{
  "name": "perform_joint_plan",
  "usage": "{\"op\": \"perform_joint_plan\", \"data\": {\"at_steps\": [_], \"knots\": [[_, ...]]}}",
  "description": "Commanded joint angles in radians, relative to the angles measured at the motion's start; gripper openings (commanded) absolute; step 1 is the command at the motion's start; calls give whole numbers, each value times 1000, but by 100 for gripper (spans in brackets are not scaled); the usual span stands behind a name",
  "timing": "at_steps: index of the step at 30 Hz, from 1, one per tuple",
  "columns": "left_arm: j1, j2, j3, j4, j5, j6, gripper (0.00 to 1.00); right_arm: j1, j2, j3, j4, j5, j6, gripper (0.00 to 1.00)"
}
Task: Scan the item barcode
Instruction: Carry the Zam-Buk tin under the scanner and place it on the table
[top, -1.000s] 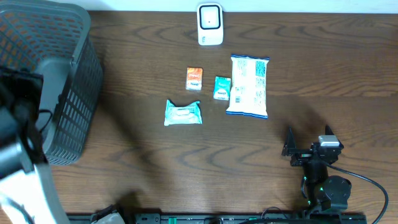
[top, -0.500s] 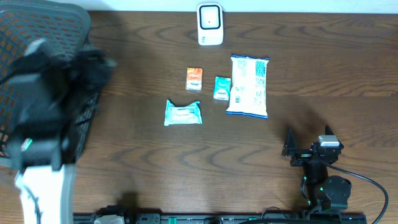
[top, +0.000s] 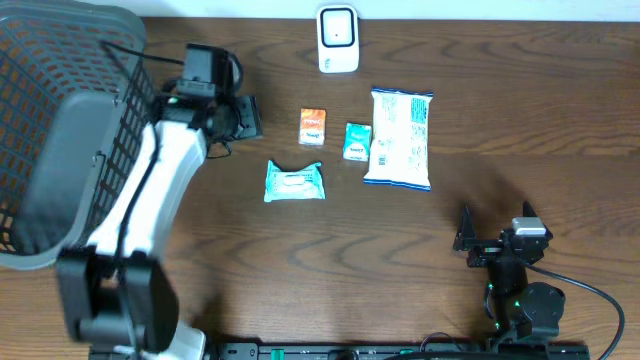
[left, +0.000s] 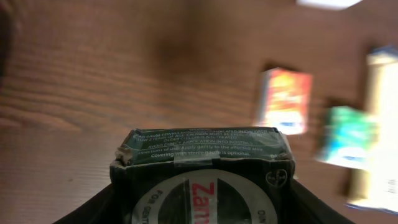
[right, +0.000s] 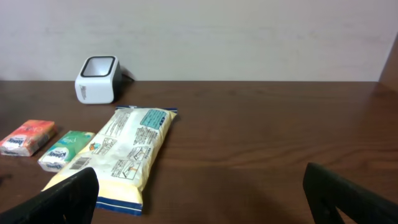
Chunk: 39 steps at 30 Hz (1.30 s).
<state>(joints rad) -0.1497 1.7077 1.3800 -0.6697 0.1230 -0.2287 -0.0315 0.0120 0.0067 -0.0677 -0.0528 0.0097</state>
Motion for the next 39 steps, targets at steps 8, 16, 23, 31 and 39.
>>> {"op": "perform_joint_plan", "data": {"at_steps": [8,16,23,31,39], "knots": [[-20,144,12,40,76,45,65,-6,-5,-1,-5,1,-7,99],[-29,130,12,63,75,45,97,-6,-5,-1,-5,1,-7,99],[-26,9,12,46,76,5,98,-6,-5,-1,-5,1,-7,99],[-26,-273,12,-79,73,-61,99,-6,-5,-1,-5,1,-7,99],[29,-570,12,-242,-27,-85,99,-6,-5,-1,-5,1,-7,99]]}}
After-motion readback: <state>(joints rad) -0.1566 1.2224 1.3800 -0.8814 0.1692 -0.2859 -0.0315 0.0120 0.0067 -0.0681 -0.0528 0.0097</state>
